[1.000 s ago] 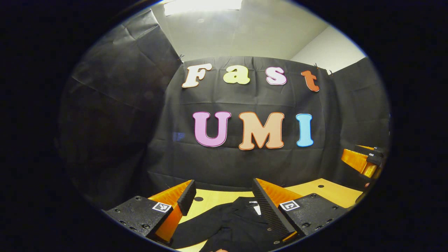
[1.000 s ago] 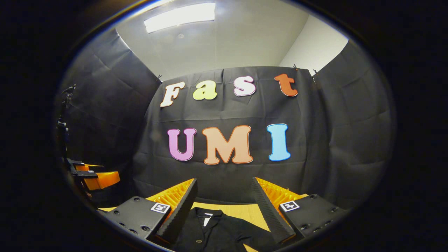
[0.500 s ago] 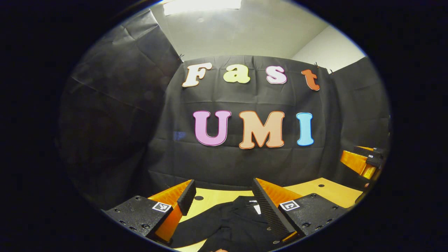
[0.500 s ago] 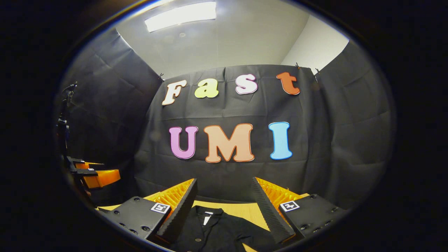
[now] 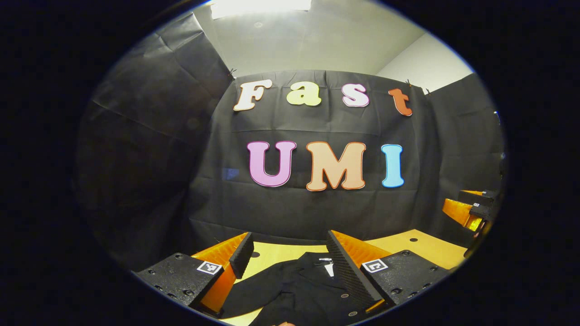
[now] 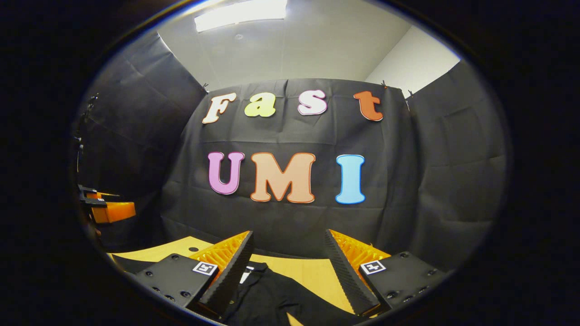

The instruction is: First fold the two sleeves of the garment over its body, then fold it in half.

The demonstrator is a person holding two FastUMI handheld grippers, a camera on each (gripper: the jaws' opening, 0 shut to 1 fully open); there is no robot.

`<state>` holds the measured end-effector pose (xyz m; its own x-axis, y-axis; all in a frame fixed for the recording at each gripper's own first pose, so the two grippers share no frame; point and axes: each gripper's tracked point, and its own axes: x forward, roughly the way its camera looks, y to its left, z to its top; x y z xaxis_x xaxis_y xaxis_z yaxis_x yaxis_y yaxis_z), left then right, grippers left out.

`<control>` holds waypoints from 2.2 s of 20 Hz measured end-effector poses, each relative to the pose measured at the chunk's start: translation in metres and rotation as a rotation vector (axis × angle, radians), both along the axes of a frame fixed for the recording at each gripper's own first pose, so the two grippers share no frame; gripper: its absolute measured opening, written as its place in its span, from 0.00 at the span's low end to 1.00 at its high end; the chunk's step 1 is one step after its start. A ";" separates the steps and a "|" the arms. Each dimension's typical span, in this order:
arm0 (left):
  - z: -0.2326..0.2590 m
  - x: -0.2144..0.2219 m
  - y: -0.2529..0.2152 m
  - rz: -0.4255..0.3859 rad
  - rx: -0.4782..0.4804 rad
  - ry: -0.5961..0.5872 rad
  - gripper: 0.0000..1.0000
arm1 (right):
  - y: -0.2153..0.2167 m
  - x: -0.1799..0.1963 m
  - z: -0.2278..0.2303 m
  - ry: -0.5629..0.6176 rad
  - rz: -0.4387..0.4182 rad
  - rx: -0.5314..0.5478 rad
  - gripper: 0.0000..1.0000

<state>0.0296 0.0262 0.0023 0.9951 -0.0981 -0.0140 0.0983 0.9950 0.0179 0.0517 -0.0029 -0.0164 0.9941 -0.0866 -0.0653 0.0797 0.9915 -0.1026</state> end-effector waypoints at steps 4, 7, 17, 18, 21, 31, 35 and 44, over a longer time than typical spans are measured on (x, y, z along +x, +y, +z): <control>-0.002 0.001 -0.011 -0.006 0.004 0.005 0.99 | -0.033 0.003 -0.019 0.069 -0.026 -0.022 0.99; -0.003 0.000 -0.020 -0.010 0.007 0.009 0.99 | -0.059 0.001 -0.038 0.131 -0.046 -0.053 0.98; -0.009 -0.001 -0.057 -0.018 0.016 0.020 0.99 | -0.146 -0.022 -0.104 0.346 -0.100 -0.090 1.00; -0.011 -0.002 -0.061 -0.019 0.016 0.023 0.99 | -0.154 -0.027 -0.115 0.385 -0.105 -0.081 1.00; -0.015 -0.003 -0.076 -0.025 0.023 0.032 0.99 | -0.173 -0.040 -0.146 0.493 -0.114 -0.056 0.99; -0.036 -0.016 -0.122 -0.031 0.027 0.074 0.99 | -0.195 -0.093 -0.242 0.821 0.002 -0.104 1.00; -0.038 -0.020 -0.133 -0.029 0.039 0.075 0.99 | -0.207 -0.122 -0.281 0.986 0.014 -0.069 1.00; -0.045 -0.024 -0.135 -0.006 0.051 0.088 0.99 | -0.215 -0.149 -0.324 1.168 0.022 -0.020 1.00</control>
<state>0.0055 -0.1089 -0.0423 0.9892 -0.1005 -0.1069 0.1073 0.9925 0.0595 -0.0971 -0.2181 -0.3400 0.3320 -0.0816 -0.9398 -0.0905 0.9889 -0.1179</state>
